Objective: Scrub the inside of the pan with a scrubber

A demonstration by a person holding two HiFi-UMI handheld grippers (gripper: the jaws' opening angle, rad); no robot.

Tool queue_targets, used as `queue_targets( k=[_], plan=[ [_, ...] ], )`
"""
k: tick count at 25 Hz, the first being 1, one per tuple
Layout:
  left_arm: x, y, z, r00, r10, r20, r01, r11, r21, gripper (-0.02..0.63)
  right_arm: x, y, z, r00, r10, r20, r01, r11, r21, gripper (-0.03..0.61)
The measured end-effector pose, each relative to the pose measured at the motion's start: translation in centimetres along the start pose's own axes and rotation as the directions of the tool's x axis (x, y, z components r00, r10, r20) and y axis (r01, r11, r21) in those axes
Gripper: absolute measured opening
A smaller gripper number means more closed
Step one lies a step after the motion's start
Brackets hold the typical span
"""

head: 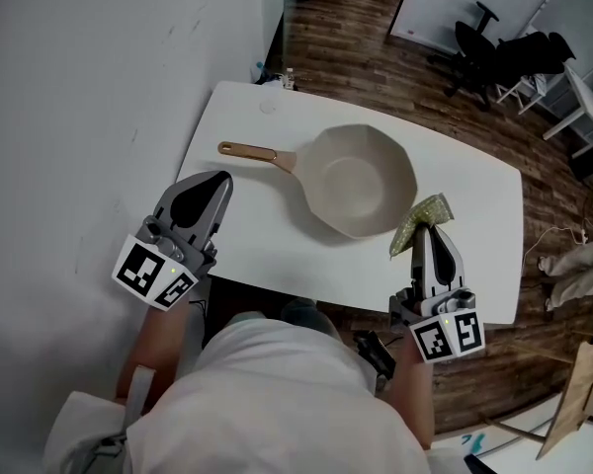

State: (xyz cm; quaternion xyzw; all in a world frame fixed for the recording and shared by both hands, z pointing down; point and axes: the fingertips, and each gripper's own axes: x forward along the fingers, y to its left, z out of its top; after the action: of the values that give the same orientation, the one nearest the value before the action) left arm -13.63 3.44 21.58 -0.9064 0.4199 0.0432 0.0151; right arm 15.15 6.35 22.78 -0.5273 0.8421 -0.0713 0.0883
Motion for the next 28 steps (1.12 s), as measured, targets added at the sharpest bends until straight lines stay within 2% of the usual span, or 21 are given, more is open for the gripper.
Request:
queue_targets(
  k=[6, 13, 20, 28],
  plan=[
    [2.6, 0.2, 0.1, 0.999, 0.043, -0.010, -0.042, 0.999, 0.013, 0.012, 1.7, -2.8, 0.5, 1.000, 0.031, 0.004, -0.031, 0.999, 0.024, 0.025],
    [5.8, -0.4, 0.7, 0.997, 0.082, -0.007, -0.081, 0.994, 0.076, 0.012, 3.3, -6.1, 0.3, 0.997, 0.078, -0.003, -0.078, 0.996, 0.049, 0.025],
    [6.9, -0.6, -0.6, 0.990, 0.135, -0.029, -0.134, 0.989, 0.059, 0.012, 4.5, -8.3, -0.3, 0.992, 0.123, -0.019, -0.122, 0.990, 0.073, 0.025],
    [7.7, -0.4, -1.7, 0.986, 0.157, -0.062, -0.153, 0.986, 0.066, 0.012, 5.4, -9.1, -0.9, 0.990, 0.137, -0.037, -0.133, 0.987, 0.093, 0.025]
  ],
)
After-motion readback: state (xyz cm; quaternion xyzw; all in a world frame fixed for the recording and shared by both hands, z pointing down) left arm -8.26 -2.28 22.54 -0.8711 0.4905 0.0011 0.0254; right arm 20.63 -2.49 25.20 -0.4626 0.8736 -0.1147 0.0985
